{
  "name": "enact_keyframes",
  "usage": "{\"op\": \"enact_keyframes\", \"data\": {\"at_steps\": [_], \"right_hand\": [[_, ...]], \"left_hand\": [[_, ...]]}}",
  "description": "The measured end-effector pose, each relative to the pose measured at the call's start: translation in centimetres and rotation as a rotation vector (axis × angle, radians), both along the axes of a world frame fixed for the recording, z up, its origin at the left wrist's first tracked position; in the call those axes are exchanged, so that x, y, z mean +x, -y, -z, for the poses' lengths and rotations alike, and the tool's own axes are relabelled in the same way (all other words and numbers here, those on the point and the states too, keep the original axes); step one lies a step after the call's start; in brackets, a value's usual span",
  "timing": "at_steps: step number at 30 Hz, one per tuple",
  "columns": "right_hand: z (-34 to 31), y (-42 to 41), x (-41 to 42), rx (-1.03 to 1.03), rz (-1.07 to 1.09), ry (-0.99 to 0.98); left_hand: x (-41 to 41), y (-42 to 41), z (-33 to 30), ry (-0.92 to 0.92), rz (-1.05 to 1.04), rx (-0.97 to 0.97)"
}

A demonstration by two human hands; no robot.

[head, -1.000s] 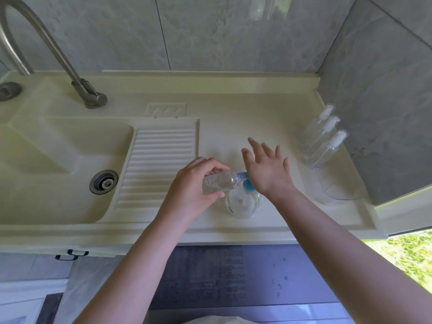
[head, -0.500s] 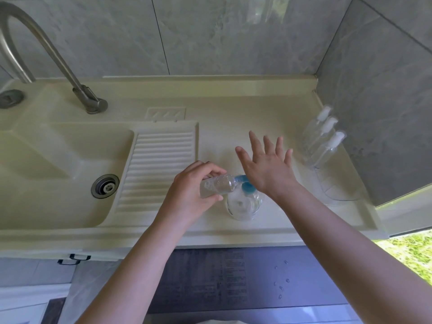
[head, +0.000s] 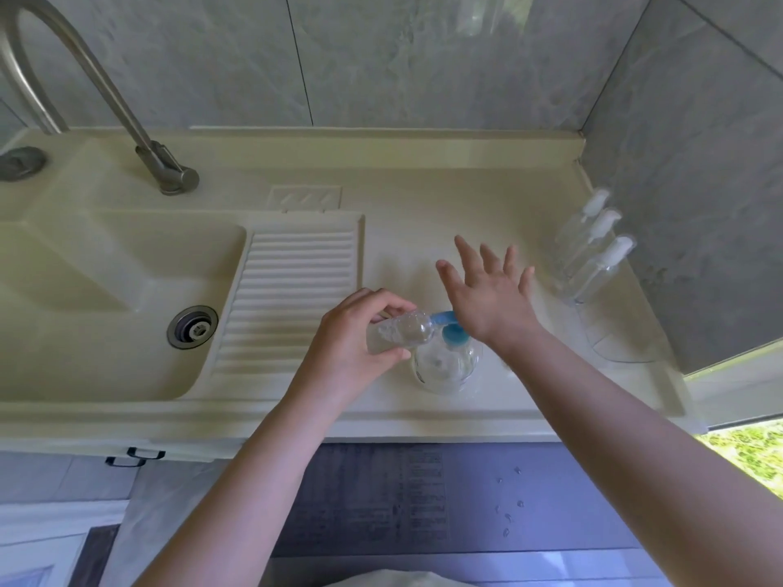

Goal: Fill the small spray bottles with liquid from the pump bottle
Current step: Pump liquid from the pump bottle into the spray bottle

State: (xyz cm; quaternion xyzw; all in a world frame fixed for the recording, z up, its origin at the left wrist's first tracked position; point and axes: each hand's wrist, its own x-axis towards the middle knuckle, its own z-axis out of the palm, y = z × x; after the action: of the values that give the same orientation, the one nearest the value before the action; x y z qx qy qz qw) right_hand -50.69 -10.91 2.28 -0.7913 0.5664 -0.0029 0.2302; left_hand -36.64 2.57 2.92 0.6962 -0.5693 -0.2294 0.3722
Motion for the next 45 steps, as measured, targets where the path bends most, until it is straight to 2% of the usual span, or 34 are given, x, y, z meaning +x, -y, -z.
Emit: {"op": "enact_keyframes", "data": {"at_steps": [5, 9, 13, 15, 18, 23, 27, 32, 37, 39, 42, 45], "right_hand": [[-1.1, 0.2, 0.3, -0.227, -0.054, -0.037], [0.3, -0.3, 0.5, -0.057, -0.019, -0.013], [-1.1, 0.2, 0.4, -0.281, -0.072, -0.039], [-0.7, -0.2, 0.7, -0.235, -0.081, -0.017], [0.3, -0.7, 0.8, -0.054, -0.029, 0.016], [-0.7, -0.2, 0.5, -0.277, -0.073, -0.011], [0.5, -1.1, 0.8, -0.088, 0.032, 0.035], [-0.6, -0.3, 0.7, -0.204, 0.0, 0.007], [0.4, -0.9, 1.0, -0.023, 0.015, 0.033], [0.2, -0.6, 0.9, -0.091, -0.019, -0.014], [-0.6, -0.1, 0.8, -0.156, -0.032, 0.019], [0.4, -0.8, 0.7, -0.038, 0.002, 0.049]], "left_hand": [[0.1, 0.2, 0.0, 0.016, 0.005, -0.014], [0.0, 0.2, 0.1, 0.033, 0.005, -0.007], [0.1, 0.2, 0.0, 0.023, 0.005, -0.021], [0.1, 0.2, 0.0, 0.028, 0.004, -0.021], [0.2, 0.1, 0.2, 0.043, 0.006, -0.007], [0.1, 0.0, 0.1, 0.027, -0.009, -0.019], [0.1, 0.0, 0.2, 0.044, -0.005, -0.009], [0.2, -0.1, 0.2, 0.041, -0.008, -0.023], [0.1, 0.0, 0.2, 0.035, -0.003, -0.021], [0.1, 0.1, 0.3, 0.042, -0.003, -0.014], [0.1, 0.1, 0.2, 0.03, -0.009, -0.02], [0.0, 0.1, 0.1, 0.038, 0.002, -0.014]]}}
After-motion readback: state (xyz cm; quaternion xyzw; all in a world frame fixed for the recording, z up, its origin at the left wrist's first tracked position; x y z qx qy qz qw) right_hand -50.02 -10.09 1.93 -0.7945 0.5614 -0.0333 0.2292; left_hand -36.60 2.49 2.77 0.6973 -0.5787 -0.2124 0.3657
